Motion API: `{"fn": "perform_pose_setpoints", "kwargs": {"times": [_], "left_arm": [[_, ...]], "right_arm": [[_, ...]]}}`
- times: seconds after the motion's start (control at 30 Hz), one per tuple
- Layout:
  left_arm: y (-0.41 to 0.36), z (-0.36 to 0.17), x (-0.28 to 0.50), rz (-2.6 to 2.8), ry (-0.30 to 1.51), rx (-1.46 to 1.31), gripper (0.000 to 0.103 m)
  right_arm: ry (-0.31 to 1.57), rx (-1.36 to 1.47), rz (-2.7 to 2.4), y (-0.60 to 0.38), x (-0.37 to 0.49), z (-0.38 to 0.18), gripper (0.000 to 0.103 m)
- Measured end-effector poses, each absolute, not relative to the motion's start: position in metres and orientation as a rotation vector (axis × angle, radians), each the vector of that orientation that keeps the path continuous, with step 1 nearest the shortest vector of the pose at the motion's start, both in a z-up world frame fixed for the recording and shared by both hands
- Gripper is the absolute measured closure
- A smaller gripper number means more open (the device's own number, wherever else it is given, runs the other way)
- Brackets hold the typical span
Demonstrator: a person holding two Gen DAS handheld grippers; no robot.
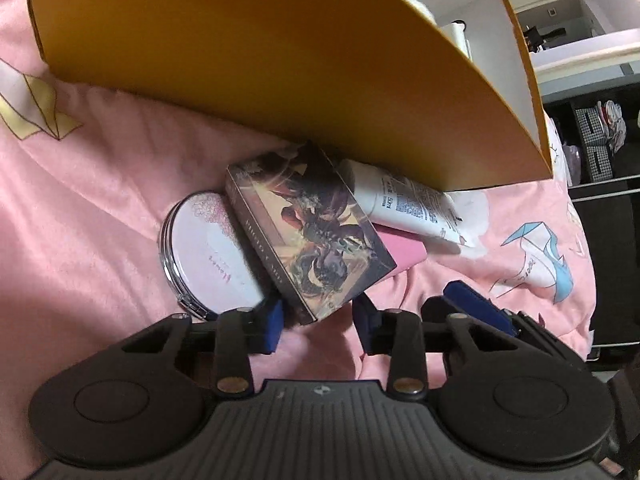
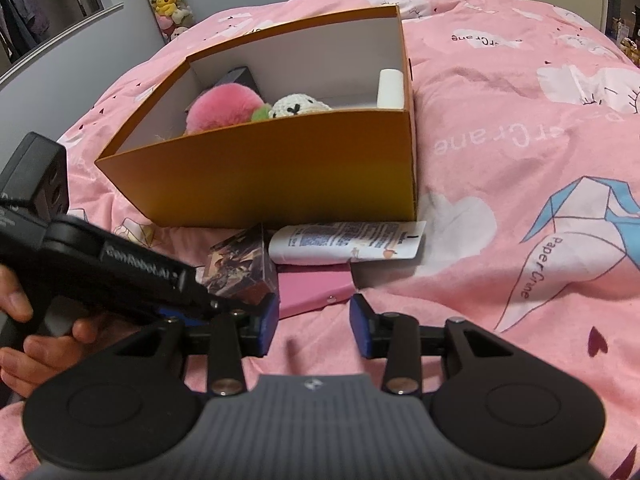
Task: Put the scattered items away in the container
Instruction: 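Grasp the card box with left tool while right tool grasps the lotion tube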
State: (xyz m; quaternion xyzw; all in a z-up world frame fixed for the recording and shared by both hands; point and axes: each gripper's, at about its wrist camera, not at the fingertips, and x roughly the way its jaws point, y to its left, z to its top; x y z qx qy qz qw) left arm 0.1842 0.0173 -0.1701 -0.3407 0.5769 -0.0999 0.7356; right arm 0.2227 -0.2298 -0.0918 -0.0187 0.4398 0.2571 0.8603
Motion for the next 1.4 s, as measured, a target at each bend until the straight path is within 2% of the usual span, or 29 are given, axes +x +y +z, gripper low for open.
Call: {"fn": "perform_pose_setpoints", "kwargs": {"times": [0.07, 0.2, 0.3, 0.43, 0.63, 0.73, 0.77, 0.87, 0.93, 1.0, 1.1, 1.4], "left_arm": [[0.017, -0.167, 0.181, -0.212, 1.261, -0.741, 0.07], [0.017, -0.159, 0.176, -0.196, 1.248, -0.707, 0.087], [0.02, -0.151, 0.171, -0.175, 1.228, -0.686, 0.095], [0.032, -0.141, 0.168, -0.147, 1.175, -0.705, 0.099], [0.046, -0.135, 0.167, -0.089, 1.129, -0.711, 0.099], [0.048, -0.138, 0.168, -0.086, 1.134, -0.742, 0.097], [0.048, -0.138, 0.168, -0.087, 1.134, -0.749, 0.094], [0.051, -0.14, 0.168, -0.092, 1.134, -0.799, 0.079], [0.053, -0.143, 0.168, -0.106, 1.138, -0.845, 0.07], [0.054, -0.144, 0.168, -0.122, 1.135, -0.879, 0.05], [0.054, -0.146, 0.17, -0.138, 1.137, -0.919, 0.045], [0.054, -0.16, 0.181, -0.102, 1.146, -0.996, 0.045]], "right_arm": [[0.923, -0.039, 0.538, -0.23, 0.222, -0.092, 0.06], [0.92, -0.043, 0.54, -0.229, 0.222, -0.092, 0.06], [0.919, -0.043, 0.54, -0.229, 0.222, -0.091, 0.06], [0.92, -0.044, 0.543, -0.229, 0.222, -0.091, 0.06], [0.92, -0.046, 0.543, -0.228, 0.223, -0.09, 0.06], [0.919, -0.047, 0.544, -0.228, 0.223, -0.091, 0.06], [0.918, -0.047, 0.544, -0.228, 0.222, -0.091, 0.06], [0.913, -0.051, 0.544, -0.228, 0.224, -0.089, 0.059], [0.91, -0.058, 0.543, -0.227, 0.226, -0.088, 0.054], [0.908, -0.067, 0.537, -0.226, 0.229, -0.088, 0.051], [0.916, -0.065, 0.523, -0.226, 0.235, -0.089, 0.049], [1.007, 0.083, 0.463, -0.239, 0.265, -0.105, 0.047]]}}
